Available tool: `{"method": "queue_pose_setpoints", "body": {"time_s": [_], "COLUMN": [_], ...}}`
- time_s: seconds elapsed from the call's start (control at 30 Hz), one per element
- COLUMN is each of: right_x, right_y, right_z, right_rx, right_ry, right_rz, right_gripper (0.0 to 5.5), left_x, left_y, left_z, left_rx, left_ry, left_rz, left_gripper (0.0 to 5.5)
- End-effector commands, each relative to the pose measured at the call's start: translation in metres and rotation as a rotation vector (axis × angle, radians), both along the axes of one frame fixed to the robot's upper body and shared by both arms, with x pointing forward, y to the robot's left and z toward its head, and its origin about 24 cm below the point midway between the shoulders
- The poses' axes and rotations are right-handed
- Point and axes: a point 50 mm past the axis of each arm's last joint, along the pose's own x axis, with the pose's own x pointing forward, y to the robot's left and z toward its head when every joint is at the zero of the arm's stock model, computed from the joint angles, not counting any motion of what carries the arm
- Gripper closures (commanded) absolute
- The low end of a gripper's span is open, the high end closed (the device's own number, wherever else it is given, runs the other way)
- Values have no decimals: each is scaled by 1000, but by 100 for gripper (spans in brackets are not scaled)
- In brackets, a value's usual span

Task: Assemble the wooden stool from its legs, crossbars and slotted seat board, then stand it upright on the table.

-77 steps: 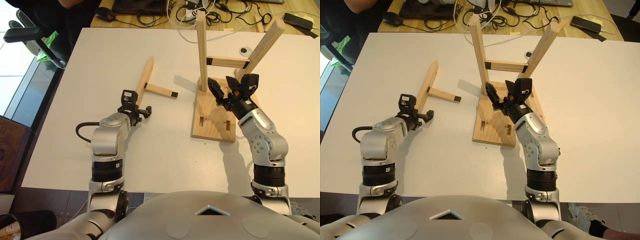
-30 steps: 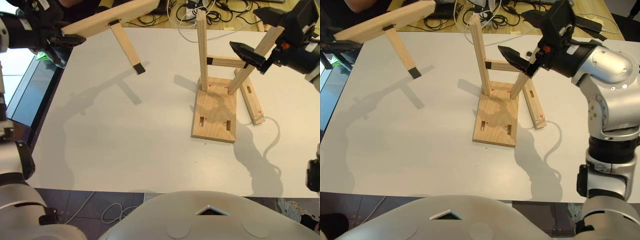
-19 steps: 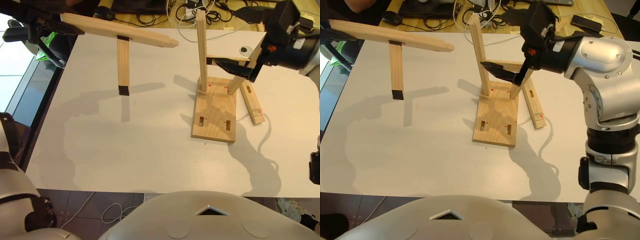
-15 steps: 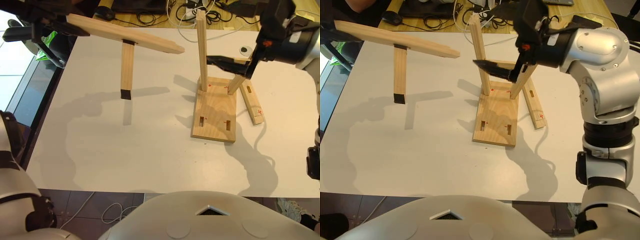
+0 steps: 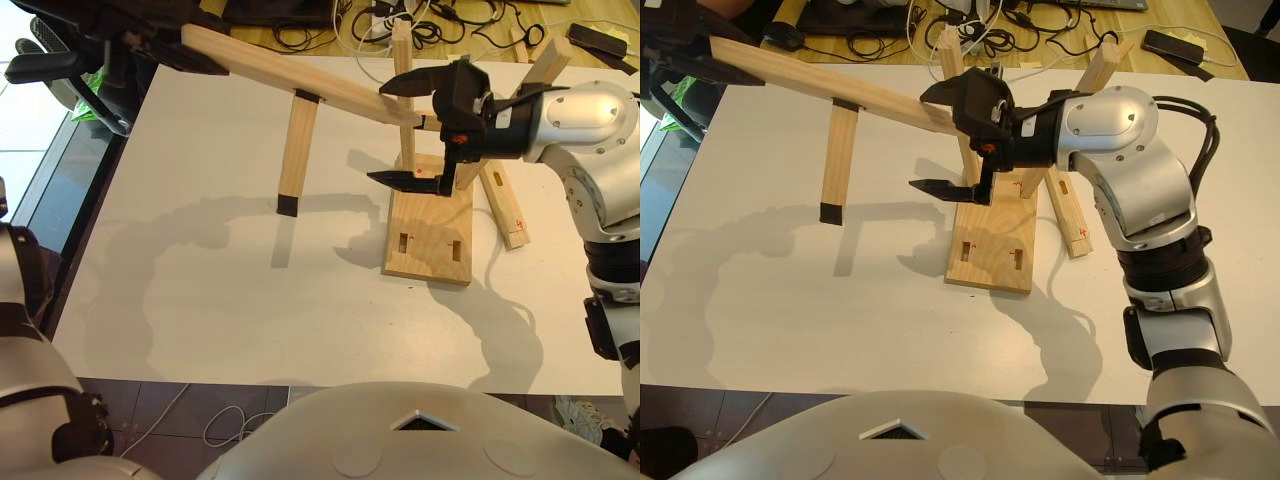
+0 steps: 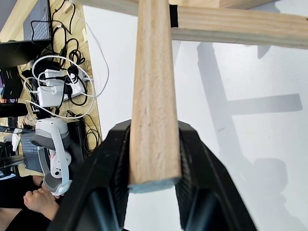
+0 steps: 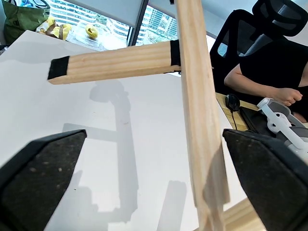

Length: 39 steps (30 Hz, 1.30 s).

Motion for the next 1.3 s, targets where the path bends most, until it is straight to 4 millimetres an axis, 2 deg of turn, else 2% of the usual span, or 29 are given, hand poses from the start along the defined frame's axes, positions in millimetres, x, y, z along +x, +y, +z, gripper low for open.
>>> {"method": "queue_pose_setpoints", "body": {"time_s": [0.03, 0.1, 0.13, 0.2, 0.7, 0.87, 1.13, 1.3], "right_x": [2, 3, 3, 3, 2, 9, 5, 5], "right_y": [2, 2, 2, 2, 0, -2, -2, -3], "right_z": [4, 3, 2, 0, -7, -10, -18, -21], "right_rx": [2, 1, 1, -1, -6, 38, 99, 184], "right_ry": [-30, -32, -31, -25, 12, -6, 27, 47], "right_rz": [-7, -11, -12, -15, -42, -107, -130, -167], "right_gripper": [10, 10, 42, 67, 348, 432, 435, 435], "left_x": [-5, -5, -6, -6, -6, -6, -7, -12], "left_y": [-3, -5, -6, -7, -15, -18, -21, -27], "left_z": [8, 9, 9, 10, 15, 15, 16, 21], "left_rx": [-5, -12, -15, -20, -64, -86, -147, -284], "left_ry": [-9, -7, -6, -5, 1, 10, 33, 119], "left_rz": [-18, -24, -25, -28, -47, -53, -52, -66], "left_gripper": [447, 447, 447, 447, 447, 447, 447, 444]}}
